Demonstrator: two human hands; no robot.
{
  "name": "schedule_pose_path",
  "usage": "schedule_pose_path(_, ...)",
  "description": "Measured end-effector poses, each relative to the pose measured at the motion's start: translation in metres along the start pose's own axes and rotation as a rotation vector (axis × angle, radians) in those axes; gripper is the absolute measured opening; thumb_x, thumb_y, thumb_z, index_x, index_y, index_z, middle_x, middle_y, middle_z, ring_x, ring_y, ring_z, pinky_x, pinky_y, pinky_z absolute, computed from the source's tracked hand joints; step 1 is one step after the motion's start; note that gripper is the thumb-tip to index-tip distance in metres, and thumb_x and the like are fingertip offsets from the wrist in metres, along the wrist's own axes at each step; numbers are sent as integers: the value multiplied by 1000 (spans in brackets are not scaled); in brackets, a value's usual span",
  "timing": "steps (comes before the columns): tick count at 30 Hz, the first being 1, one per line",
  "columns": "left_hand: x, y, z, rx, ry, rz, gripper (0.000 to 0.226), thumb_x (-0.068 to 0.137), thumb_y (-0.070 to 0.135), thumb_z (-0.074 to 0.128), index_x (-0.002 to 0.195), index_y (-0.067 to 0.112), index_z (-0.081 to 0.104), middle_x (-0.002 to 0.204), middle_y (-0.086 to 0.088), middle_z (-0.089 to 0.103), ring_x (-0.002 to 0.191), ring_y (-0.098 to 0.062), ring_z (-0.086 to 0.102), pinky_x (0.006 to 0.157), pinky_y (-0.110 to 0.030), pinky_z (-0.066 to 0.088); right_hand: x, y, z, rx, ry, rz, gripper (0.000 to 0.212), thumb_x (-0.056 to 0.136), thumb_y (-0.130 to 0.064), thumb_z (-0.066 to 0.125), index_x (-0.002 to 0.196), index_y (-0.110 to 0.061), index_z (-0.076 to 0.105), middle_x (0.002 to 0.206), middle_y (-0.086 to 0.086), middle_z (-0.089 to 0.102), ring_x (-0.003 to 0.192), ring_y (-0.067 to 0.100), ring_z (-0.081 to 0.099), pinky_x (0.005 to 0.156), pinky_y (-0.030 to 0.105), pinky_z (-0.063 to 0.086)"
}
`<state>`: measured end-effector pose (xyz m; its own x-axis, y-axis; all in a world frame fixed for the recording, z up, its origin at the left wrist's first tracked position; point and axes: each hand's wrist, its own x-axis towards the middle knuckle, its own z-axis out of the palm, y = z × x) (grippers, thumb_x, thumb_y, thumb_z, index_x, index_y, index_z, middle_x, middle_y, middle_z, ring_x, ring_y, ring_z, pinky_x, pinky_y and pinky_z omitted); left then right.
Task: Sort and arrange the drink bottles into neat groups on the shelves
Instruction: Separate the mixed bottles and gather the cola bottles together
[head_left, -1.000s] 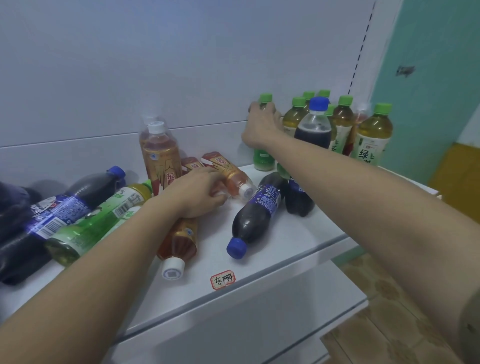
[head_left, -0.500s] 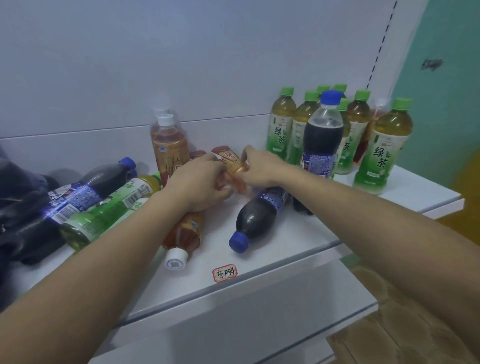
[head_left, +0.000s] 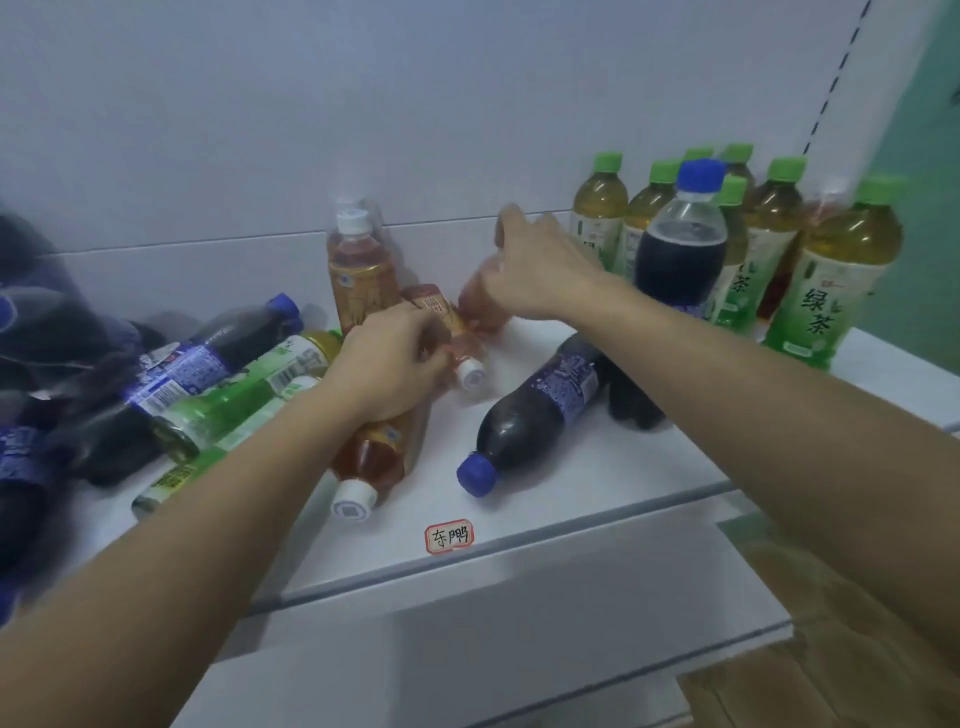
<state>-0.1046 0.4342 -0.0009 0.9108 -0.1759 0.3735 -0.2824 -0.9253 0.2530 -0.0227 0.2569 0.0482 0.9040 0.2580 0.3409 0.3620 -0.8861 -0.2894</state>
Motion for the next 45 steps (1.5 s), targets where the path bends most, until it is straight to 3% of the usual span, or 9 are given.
schedule_pose_path(10,-1,-5,7,-14,161,-23,12,88,16,65,93,15,75,96,-3,67,88,-20,62,81,-34,52,66,-23,5,129,66,91,42,99,-32,53,139,-24,43,132,14,49,113,38,56,76,38,40)
schedule_pose_path(15,-3,-7,9,18,266,-101,10,90,23,62,88,17,70,89,0,62,81,-19,60,77,-36,55,60,-10,12,273,84,90,51,101,-32,50,149,-26,34,140,19,42,115,41,55,93,44,50)
schedule_pose_path(20,-5,-3,5,35,207,-270,17,87,31,53,73,23,58,69,0,61,66,-23,62,64,-41,60,20,-8,15,136,374,-111,29,97,-32,53,120,-16,46,118,11,48,102,35,56,76,41,45)
schedule_pose_path(25,-5,-1,0,21,122,-365,21,90,33,51,79,20,64,75,-4,66,72,-25,65,70,-43,61,-20,-6,37,121,-235,-83,69,82,-61,69,122,-12,42,105,8,59,94,30,58,71,35,38)
schedule_pose_path(29,-4,-7,-15,-28,-78,-284,20,97,31,51,86,21,64,84,-1,67,81,-21,66,79,-42,59,-27,-9,50,210,-308,-102,65,74,-51,82,107,-20,36,86,-3,51,82,23,52,53,30,32)
schedule_pose_path(32,-15,-26,-37,24,-43,-180,14,91,30,52,81,25,62,76,6,65,72,-15,63,66,-35,51,-25,-12,46,214,-360,-102,58,79,-38,79,112,-20,36,89,-2,53,84,23,56,53,28,33)
schedule_pose_path(39,-41,-72,-42,238,-38,-288,13,94,29,50,94,21,61,85,-4,66,79,-28,60,72,-39,50,-22,-26,11,128,-139,-197,38,93,-36,54,123,-13,50,125,19,54,104,38,57,82,41,48)
schedule_pose_path(42,-44,-76,-35,190,2,-298,13,95,31,48,96,23,59,84,-4,66,75,-25,61,70,-38,51,1,-39,-5,29,22,-209,31,96,-33,46,118,-13,54,117,17,54,102,40,56,83,43,48)
schedule_pose_path(45,-42,-75,-33,200,8,-306,12,96,33,48,97,25,57,85,-2,65,76,-23,61,74,-42,56,37,-59,-10,-16,16,-167,26,97,-26,44,114,-13,58,103,11,50,90,35,52,73,37,41)
